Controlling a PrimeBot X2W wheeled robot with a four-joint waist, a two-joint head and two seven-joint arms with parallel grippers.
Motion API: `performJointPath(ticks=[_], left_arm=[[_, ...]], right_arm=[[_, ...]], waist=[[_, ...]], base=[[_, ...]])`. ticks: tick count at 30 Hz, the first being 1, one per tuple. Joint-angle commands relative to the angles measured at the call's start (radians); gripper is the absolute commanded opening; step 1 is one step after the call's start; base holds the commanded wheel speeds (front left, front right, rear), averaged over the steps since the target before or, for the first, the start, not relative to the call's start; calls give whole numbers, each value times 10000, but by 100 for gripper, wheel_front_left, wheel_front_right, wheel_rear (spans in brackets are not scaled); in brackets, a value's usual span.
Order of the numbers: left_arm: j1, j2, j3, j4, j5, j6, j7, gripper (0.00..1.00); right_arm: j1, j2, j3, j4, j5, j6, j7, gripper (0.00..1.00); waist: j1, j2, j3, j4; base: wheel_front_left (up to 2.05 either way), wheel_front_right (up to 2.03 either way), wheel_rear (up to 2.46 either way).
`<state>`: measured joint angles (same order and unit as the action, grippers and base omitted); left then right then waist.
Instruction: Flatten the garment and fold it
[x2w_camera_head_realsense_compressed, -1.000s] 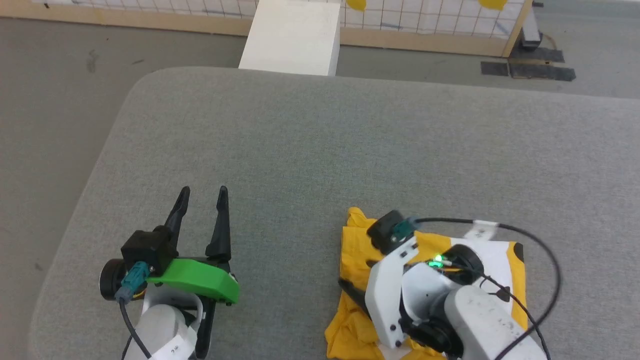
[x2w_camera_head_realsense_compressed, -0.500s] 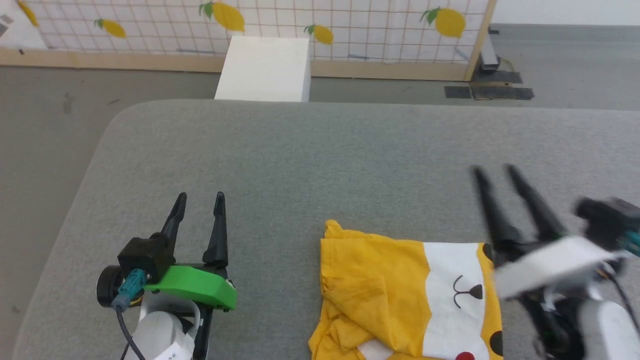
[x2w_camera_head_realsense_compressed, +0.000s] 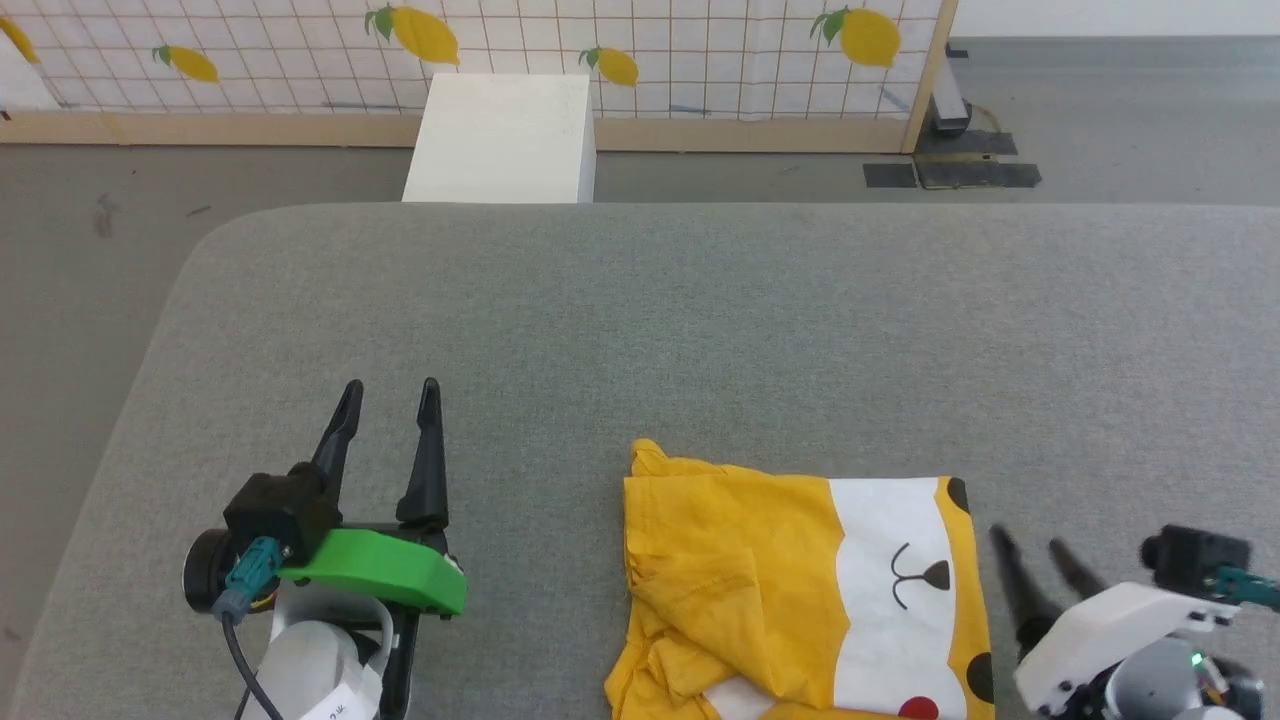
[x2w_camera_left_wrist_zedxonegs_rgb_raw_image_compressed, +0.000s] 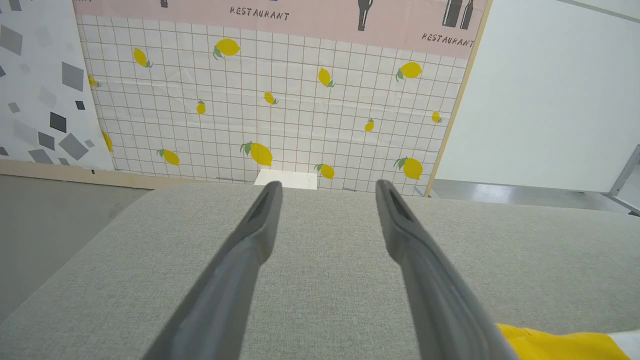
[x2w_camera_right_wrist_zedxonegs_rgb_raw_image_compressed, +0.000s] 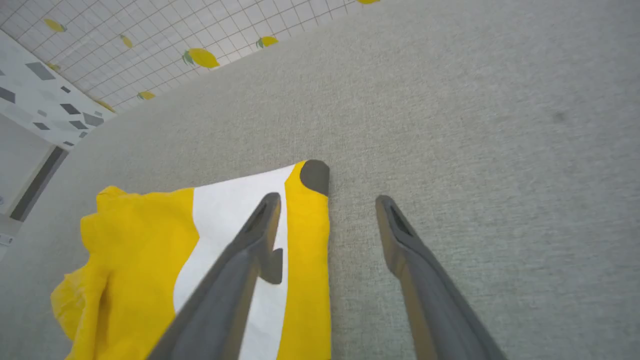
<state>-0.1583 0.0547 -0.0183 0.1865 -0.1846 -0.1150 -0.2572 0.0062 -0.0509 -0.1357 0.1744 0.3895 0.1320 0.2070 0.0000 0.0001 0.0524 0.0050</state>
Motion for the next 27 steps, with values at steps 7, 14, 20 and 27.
performJointPath(ticks=[7, 14, 20, 27], left_arm=[[41, -43, 44, 17, -22, -78, -45, 100], [39, -44, 52, 52, -79, -83, -45, 100], [57, -44, 56, 24, -98, -47, -45, 100], [83, -43, 226, -257, -12, 0, -45, 100]], right_arm=[[13, 6, 293, 1195, 869, -13, 1268, 100], [-124, 6, 614, 2059, 1553, -13, 2195, 75], [-370, 7, 930, 2048, 1395, -13, 2241, 0], [-1409, 7, 1545, 791, -1203, -13, 2948, 0]], waist=[[0, -1, 151, 230], [0, -1, 152, 334], [0, -1, 152, 220], [0, -1, 455, -631]], base=[[0, 0, 0], [0, 0, 0], [0, 0, 0], [0, 0, 0]])
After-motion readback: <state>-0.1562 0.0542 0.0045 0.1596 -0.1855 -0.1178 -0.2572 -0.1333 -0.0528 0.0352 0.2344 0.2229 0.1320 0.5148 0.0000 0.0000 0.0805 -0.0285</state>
